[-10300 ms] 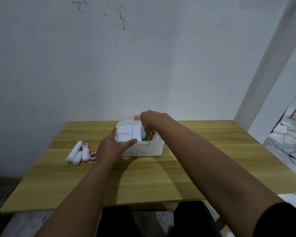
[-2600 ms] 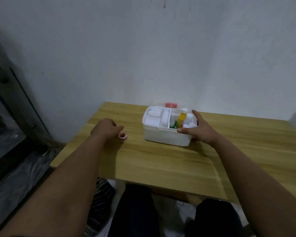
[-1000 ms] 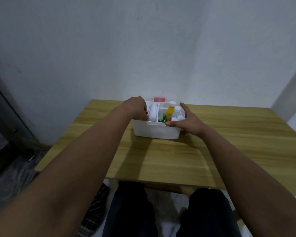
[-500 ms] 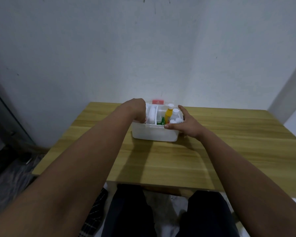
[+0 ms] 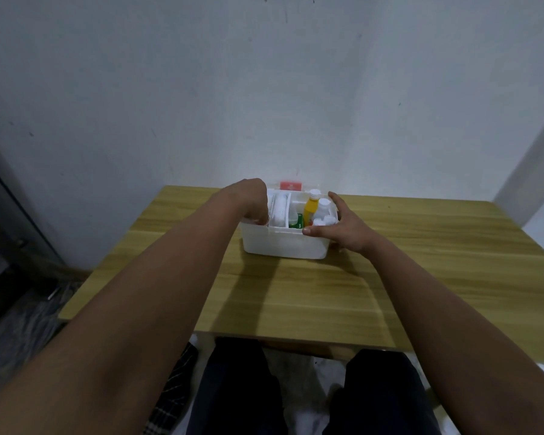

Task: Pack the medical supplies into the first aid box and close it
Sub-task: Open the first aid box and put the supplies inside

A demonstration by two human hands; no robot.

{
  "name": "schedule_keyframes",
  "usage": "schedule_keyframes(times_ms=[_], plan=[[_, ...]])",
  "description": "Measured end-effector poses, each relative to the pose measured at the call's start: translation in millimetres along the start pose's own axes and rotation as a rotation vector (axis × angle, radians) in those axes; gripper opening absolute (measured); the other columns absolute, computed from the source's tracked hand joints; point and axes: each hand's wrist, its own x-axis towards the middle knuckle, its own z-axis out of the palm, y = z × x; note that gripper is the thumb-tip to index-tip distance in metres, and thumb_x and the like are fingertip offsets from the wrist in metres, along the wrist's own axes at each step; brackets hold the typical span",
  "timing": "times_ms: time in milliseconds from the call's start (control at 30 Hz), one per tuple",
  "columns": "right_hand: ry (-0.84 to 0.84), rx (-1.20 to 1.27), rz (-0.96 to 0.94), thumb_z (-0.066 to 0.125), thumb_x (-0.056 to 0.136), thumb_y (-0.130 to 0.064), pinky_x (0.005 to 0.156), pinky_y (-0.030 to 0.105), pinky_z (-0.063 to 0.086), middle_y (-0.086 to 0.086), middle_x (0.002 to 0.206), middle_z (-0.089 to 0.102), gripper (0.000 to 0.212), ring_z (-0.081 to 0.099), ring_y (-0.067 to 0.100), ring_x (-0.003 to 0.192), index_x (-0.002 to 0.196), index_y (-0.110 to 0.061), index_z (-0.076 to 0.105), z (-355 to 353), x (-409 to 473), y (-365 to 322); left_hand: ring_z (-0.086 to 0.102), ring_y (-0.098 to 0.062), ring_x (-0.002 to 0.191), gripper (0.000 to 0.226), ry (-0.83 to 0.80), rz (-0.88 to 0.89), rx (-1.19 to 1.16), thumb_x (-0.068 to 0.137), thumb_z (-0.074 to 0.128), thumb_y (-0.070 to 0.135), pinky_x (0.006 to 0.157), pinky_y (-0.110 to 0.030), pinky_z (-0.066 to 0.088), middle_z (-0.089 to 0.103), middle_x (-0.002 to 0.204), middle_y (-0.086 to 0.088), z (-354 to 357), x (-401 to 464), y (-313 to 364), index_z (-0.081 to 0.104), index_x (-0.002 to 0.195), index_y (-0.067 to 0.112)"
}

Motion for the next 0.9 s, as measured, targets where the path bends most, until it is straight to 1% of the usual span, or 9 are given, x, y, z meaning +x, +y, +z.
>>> schedule_keyframes(times_ms=[67, 167, 267, 400, 500, 533, 700, 833, 900], plan=[[-0.004, -0.001, 0.008, 0.092, 0.073, -0.031, 0.068, 0.021, 0.053, -0.008, 0.133, 0.054, 0.122, 0.060, 0.007, 0.104, 0.163, -0.027, 0.010, 0, 0, 0, 0.071, -0.023, 0.095, 0.035, 0.004, 0.004, 0.002, 0.076, 0.085, 0.025, 0.085, -0.040, 0.062, 0.077, 0.106, -0.003, 0, -3, 0, 0.079, 0.108, 0.013], [-0.007, 0.001, -0.007, 0.090, 0.076, -0.025, 0.059, 0.013, 0.052, -0.019, 0.117, 0.054, 0.113, 0.059, 0.002, 0.097, 0.160, -0.027, 0.015, 0, 0, 0, 0.071, -0.022, 0.093, 0.032, 0.023, 0.015, 0.031, 0.078, 0.083, 0.025, 0.086, -0.042, 0.062, 0.076, 0.104, -0.001, 2, -3, -2, 0.078, 0.109, 0.015], [-0.005, 0.008, -0.002, 0.093, 0.071, -0.032, 0.072, 0.023, 0.054, -0.007, 0.134, 0.053, 0.123, 0.059, 0.005, 0.103, 0.162, -0.028, 0.010, 1, 0, 0, 0.070, -0.022, 0.091, 0.031, 0.031, 0.005, 0.041, 0.078, 0.077, 0.026, 0.085, -0.042, 0.062, 0.076, 0.104, 0.001, 7, -3, -4, 0.078, 0.108, 0.018], [-0.006, 0.013, 0.001, 0.090, 0.074, -0.029, 0.068, 0.020, 0.051, -0.023, 0.113, 0.050, 0.118, 0.057, 0.001, 0.097, 0.162, -0.029, 0.011, 0, 2, 2, 0.063, -0.020, 0.090, 0.010, 0.034, 0.028, -0.071, 0.083, 0.064, 0.016, 0.082, -0.031, 0.053, 0.067, 0.100, 0.004, 1, -9, -5, 0.068, 0.092, 0.015], [-0.010, 0.008, 0.009, 0.090, 0.074, -0.029, 0.068, 0.021, 0.051, -0.018, 0.116, 0.050, 0.121, 0.056, 0.001, 0.096, 0.163, -0.028, 0.008, 1, 3, 2, 0.067, -0.023, 0.106, 0.037, 0.102, 0.045, -0.160, 0.090, 0.059, 0.000, 0.089, -0.033, 0.056, 0.072, 0.120, -0.005, -2, -9, -13, 0.076, 0.120, 0.016], [-0.011, 0.006, 0.013, 0.090, 0.074, -0.029, 0.068, 0.021, 0.051, -0.015, 0.119, 0.050, 0.121, 0.056, 0.001, 0.096, 0.163, -0.028, 0.008, 1, 3, 3, 0.068, -0.022, 0.108, 0.039, 0.143, 0.042, -0.166, 0.089, 0.062, -0.001, 0.090, -0.034, 0.057, 0.073, 0.122, -0.004, -1, -10, -17, 0.076, 0.121, 0.016], [-0.010, 0.000, 0.014, 0.092, 0.071, -0.033, 0.072, 0.023, 0.052, -0.007, 0.132, 0.049, 0.125, 0.057, 0.006, 0.104, 0.163, -0.029, 0.007, 0, 3, 4, 0.071, -0.018, 0.095, 0.021, 0.262, 0.008, -0.185, 0.085, 0.074, 0.006, 0.079, -0.033, 0.059, 0.078, 0.101, 0.001, 8, -13, -31, 0.082, 0.098, 0.020], [-0.017, -0.008, 0.015, 0.089, 0.076, -0.028, 0.065, 0.018, 0.050, -0.022, 0.114, 0.052, 0.117, 0.058, 0.001, 0.097, 0.162, -0.030, 0.009, 2, 2, 6, 0.071, -0.016, 0.091, 0.014, 0.279, -0.007, -0.231, 0.085, 0.077, 0.012, 0.080, -0.034, 0.060, 0.079, 0.094, 0.004, 19, -18, -38, 0.085, 0.093, 0.022], [-0.013, -0.016, 0.014, 0.089, 0.076, -0.028, 0.065, 0.018, 0.050, -0.019, 0.117, 0.052, 0.117, 0.058, 0.000, 0.097, 0.162, -0.029, 0.010, 0, 5, 7, 0.070, -0.016, 0.090, 0.013, 0.300, -0.021, -0.263, 0.086, 0.078, 0.014, 0.081, -0.036, 0.060, 0.079, 0.094, 0.004, 19, -15, -40, 0.086, 0.093, 0.022]])
